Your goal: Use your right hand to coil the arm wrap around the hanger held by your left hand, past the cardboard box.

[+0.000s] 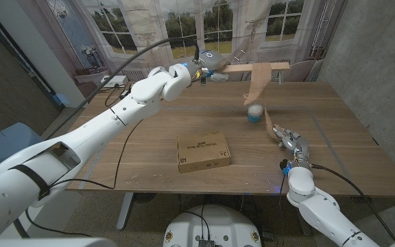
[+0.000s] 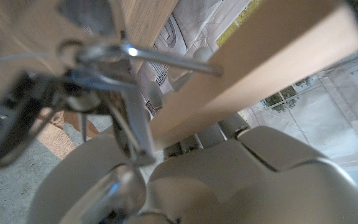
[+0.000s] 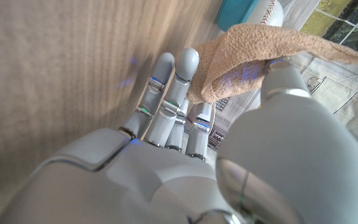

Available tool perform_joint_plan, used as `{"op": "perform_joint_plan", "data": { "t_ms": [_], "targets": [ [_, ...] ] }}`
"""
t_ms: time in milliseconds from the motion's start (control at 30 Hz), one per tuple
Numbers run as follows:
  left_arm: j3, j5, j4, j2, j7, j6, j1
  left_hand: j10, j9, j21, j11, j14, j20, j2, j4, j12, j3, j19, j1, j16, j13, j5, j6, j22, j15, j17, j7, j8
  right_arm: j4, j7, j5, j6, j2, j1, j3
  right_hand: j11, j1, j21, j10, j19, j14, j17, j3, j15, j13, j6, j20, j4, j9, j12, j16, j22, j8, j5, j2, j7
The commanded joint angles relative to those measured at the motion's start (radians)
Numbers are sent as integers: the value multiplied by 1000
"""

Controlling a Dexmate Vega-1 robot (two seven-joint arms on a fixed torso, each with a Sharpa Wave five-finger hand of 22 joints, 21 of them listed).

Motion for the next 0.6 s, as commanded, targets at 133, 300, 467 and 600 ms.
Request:
{"op": "perform_joint_plan", "data": {
  "t_ms": [133, 300, 467, 600],
  "targets": [
    [8, 18, 6, -3, 2, -6, -5, 7, 0, 6, 0, 3, -48, 9, 2, 4, 5, 5, 1, 4, 3, -4, -4, -1, -6, 1, 2, 11, -73, -62, -35, 2, 6, -98, 28, -113, 399, 4, 173, 1, -7, 6, 1, -32, 4, 232, -14, 7, 2, -2, 5, 3, 3, 7, 391, 70],
    [17, 31, 11, -1, 4, -24, -13, 7, -3, 7, 1, 2, -47, 9, 2, 4, 5, 4, 1, 4, 3, -4, -5, 1, -6, 1, 2, 12, -109, -89, -88, 7, -2, -115, 36, -112, 400, 4, 174, 2, -5, 16, 4, -30, 5, 233, -13, 8, 3, -3, 10, 3, 4, 8, 394, 70],
    [32, 82, 11, -2, 11, -15, -15, 7, -5, 6, 0, 2, -47, 8, 2, 4, 5, 5, 1, 4, 3, -4, -3, -1, -5, 2, 4, 13, -170, -104, -161, -12, -33, -133, 47, -112, 401, 4, 174, 1, -8, 19, 5, -31, 5, 235, -12, 8, 2, -4, 10, 3, 4, 9, 393, 70],
    [31, 97, 8, -5, 14, -3, -8, 8, -4, 6, 0, 1, -47, 8, 2, 4, 5, 5, 1, 4, 3, -4, -4, -1, -6, 1, 4, 15, -225, -113, -225, -45, -56, -153, 54, -112, 400, 4, 176, 3, -7, 22, 5, -31, 4, 238, -12, 8, 2, -4, 12, 3, 5, 9, 392, 71]
  ]
}}
